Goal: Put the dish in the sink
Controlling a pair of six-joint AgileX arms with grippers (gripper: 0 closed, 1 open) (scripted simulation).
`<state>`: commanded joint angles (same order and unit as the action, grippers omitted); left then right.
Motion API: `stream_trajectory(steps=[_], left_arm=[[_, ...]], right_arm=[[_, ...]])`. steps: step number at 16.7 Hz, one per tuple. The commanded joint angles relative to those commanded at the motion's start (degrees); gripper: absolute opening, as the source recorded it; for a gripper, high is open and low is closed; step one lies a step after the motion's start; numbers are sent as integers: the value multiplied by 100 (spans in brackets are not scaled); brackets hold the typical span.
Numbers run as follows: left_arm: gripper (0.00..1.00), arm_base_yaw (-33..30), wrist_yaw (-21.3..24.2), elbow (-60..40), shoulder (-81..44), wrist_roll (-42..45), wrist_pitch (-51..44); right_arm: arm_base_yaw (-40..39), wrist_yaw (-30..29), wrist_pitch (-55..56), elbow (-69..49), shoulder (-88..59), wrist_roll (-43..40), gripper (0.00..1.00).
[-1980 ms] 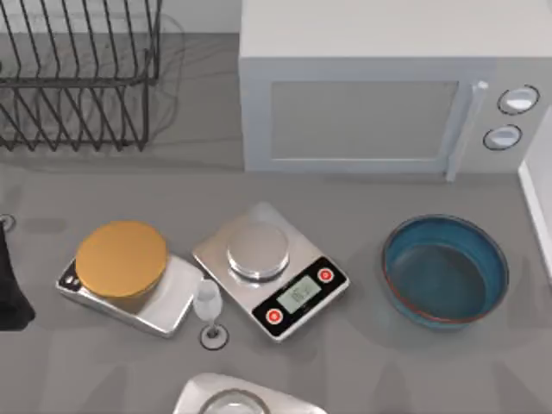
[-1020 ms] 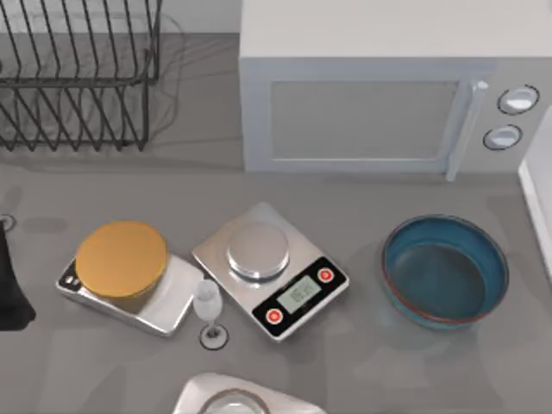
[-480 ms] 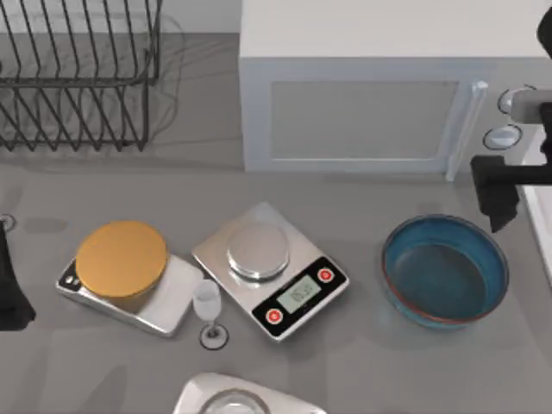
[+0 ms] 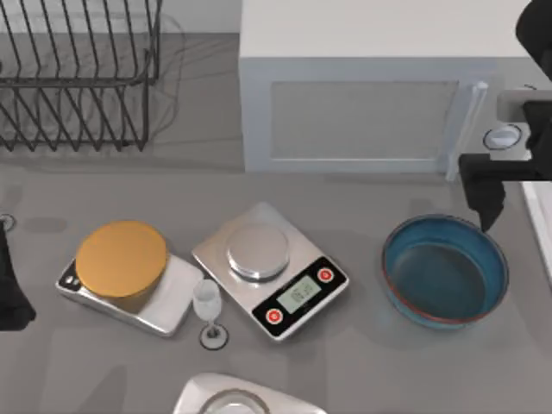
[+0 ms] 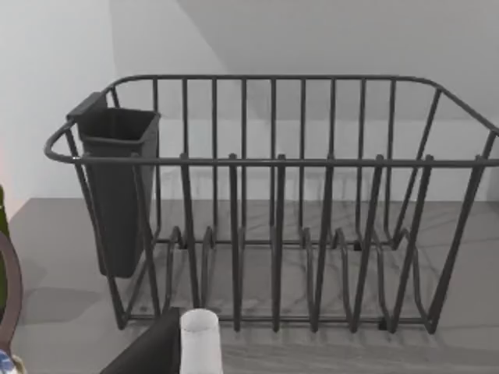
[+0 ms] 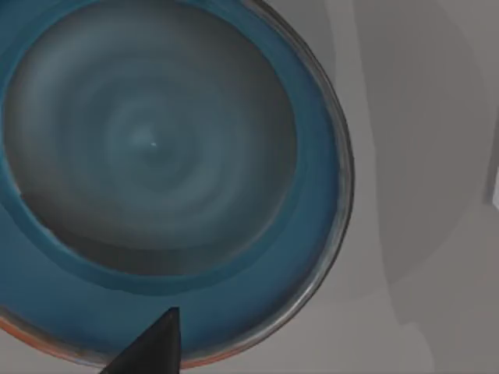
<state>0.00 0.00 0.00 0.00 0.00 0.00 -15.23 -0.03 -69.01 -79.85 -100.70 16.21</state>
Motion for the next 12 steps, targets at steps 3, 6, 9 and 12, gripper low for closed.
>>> stream_trajectory(steps=[3,6,9,12], left_arm=[[100,0,0,0,0,0,0],[100,0,0,0,0,0,0],[100,0,0,0,0,0,0],[100,0,0,0,0,0,0]], right_arm=[[-15,0,217,200,-59,-4,100],[-40,0,963,717,-258,11,100],[-49,-1,1815,1253,-522,26,100],[-48,-3,2190,1510,-693,34,100]])
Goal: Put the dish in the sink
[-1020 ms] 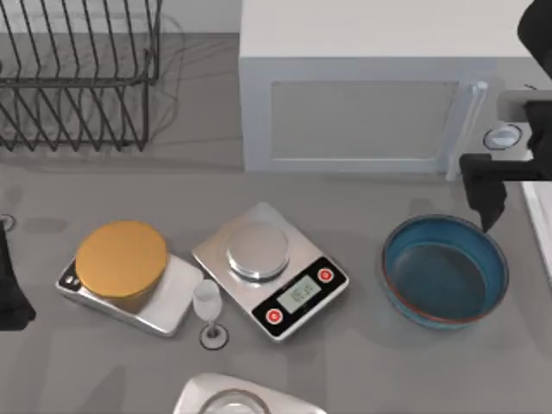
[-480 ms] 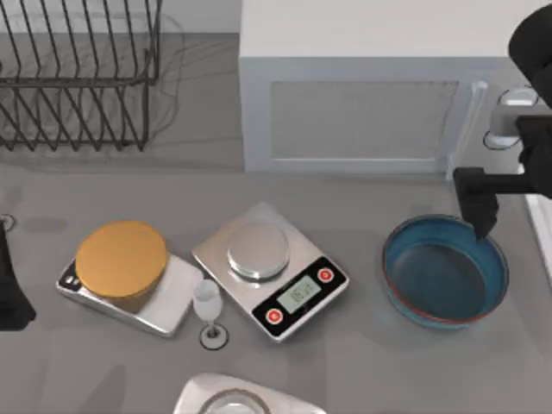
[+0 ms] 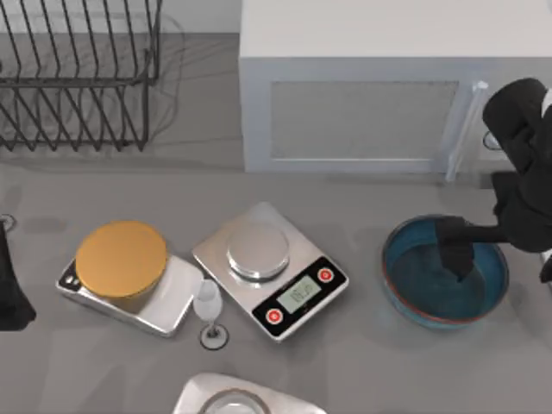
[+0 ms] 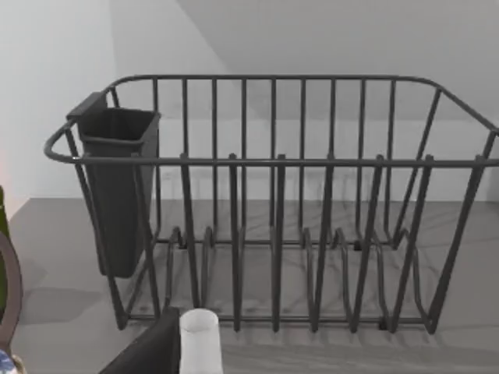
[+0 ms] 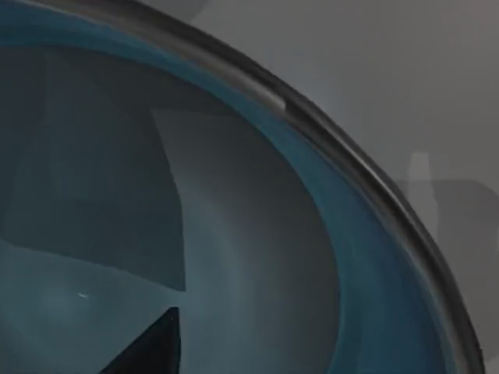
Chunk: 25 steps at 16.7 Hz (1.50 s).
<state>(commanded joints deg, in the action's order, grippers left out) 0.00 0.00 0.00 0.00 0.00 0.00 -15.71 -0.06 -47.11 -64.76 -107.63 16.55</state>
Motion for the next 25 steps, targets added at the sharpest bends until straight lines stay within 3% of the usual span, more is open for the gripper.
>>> stream_trajectory(steps=[4,17,25], left_arm=[[100,0,0,0,0,0,0],[100,0,0,0,0,0,0],[100,0,0,0,0,0,0]], right_arm=[[1,0,9,6,-4,0,100],[1,0,9,6,-4,0,2],[1,0,9,6,-4,0,0]])
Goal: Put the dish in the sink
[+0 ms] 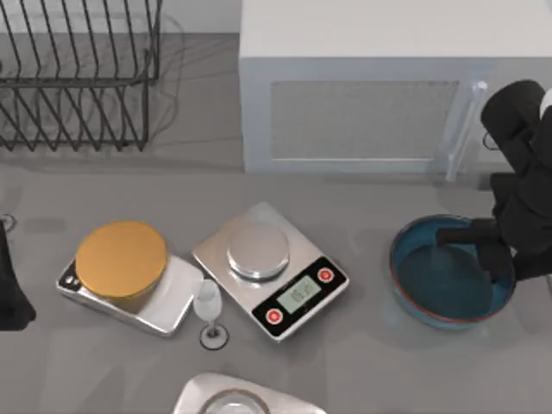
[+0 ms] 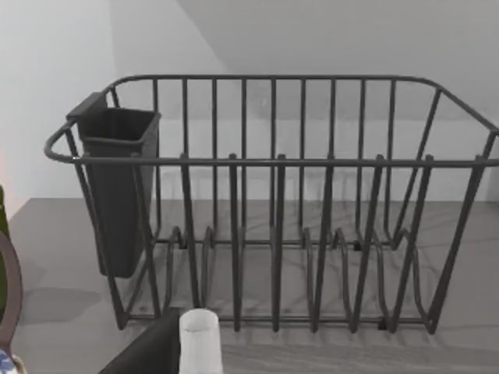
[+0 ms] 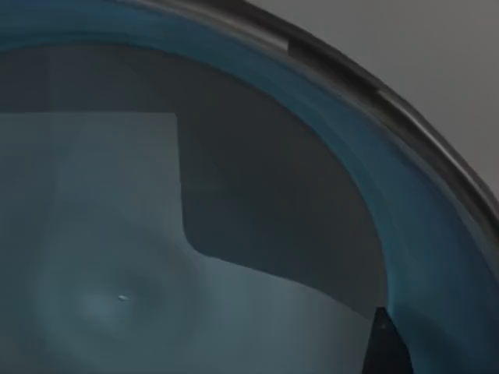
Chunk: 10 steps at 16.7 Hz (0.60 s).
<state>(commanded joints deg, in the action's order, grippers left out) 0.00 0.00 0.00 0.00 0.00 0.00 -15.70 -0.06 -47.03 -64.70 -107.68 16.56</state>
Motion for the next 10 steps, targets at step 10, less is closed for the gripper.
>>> stream_trajectory(steps=[10], left_arm=[[100,0,0,0,0,0,0]], right_arm=[[237,277,-1575,-1008,811,-46,0]])
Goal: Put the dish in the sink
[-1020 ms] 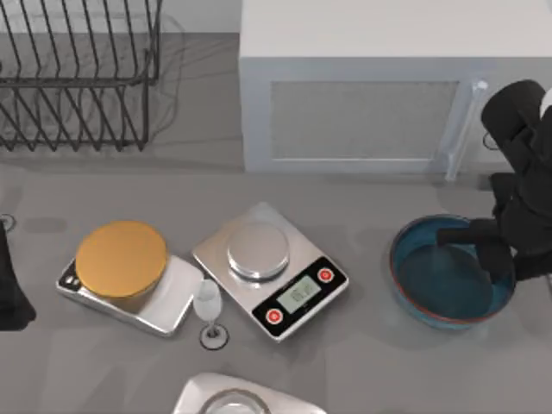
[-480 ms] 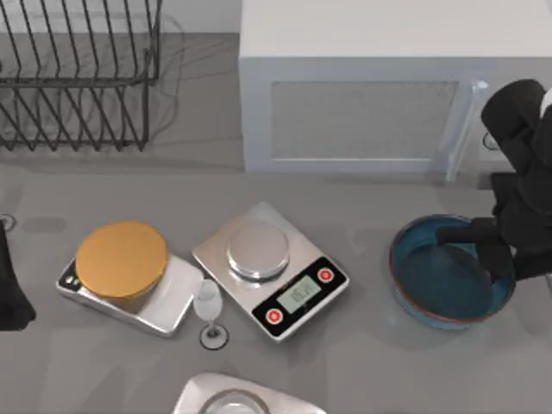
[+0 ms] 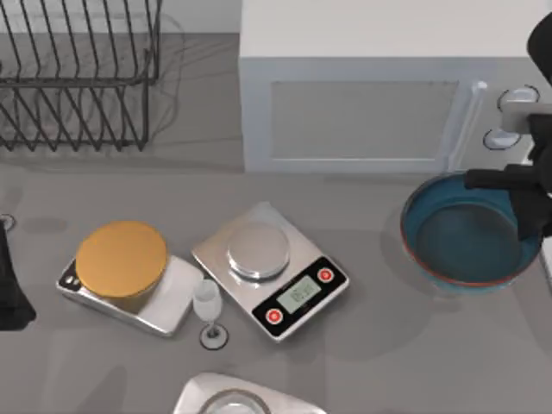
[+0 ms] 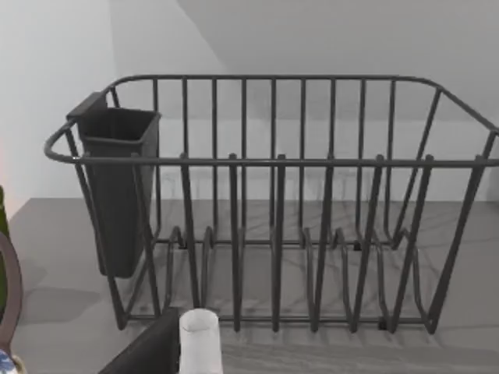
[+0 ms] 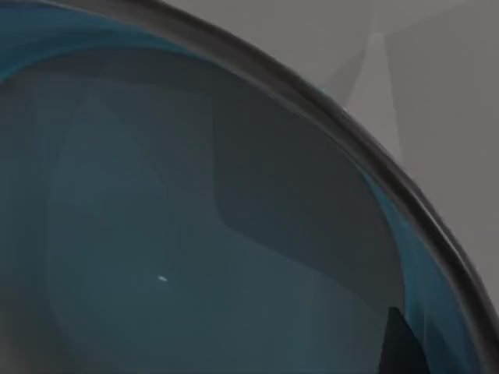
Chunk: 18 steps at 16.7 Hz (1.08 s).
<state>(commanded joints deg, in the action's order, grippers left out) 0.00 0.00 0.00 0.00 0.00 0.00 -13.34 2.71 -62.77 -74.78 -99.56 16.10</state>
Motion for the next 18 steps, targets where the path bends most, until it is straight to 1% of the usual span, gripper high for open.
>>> stream_trajectory(steps=[5,8,14,16,18], left_arm=[[100,0,0,0,0,0,0],[100,0,0,0,0,0,0],[100,0,0,0,0,0,0],[100,0,0,0,0,0,0],[100,0,0,0,0,0,0]], right_arm=[[-216,-229,-1352,-1168,-176,19,0],[-211,-275,-1747,-1604,-126,-3,0],[-159,-240,-1709,-1573,-93,-16,0],[64,-96,-1440,-1323,-32,-138,0],[461,126,-935,-873,49,-323,0]])
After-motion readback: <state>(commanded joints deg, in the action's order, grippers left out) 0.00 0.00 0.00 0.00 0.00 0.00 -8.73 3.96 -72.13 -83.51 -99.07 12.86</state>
